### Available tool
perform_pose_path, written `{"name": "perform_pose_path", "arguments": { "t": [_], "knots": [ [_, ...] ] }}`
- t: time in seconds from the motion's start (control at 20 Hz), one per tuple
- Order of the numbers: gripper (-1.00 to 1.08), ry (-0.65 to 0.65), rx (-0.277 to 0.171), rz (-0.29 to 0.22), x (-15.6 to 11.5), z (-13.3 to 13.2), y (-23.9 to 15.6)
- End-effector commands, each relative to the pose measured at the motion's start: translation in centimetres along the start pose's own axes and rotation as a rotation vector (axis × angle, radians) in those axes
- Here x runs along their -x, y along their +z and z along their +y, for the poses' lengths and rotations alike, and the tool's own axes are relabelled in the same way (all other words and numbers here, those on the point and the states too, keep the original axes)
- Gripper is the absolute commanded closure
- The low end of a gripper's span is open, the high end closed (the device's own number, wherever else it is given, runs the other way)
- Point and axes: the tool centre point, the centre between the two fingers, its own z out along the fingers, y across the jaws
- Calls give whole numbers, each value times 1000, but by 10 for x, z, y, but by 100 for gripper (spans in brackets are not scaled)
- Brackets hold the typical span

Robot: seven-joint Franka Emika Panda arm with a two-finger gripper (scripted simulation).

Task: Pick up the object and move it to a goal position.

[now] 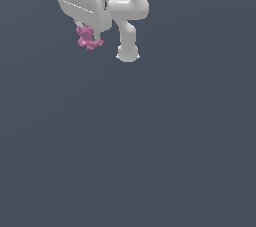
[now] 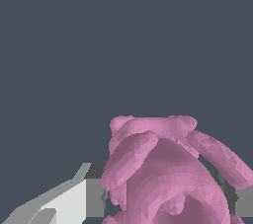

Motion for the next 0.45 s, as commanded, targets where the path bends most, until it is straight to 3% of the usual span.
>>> {"name": "perform_pose_path", "arguments": {
  "t": [0.0, 0.4],
  "knots": [
    [108, 0, 1, -1, 3, 5, -12],
    [108, -1, 1, -1, 6, 10, -27]
  ]
}}
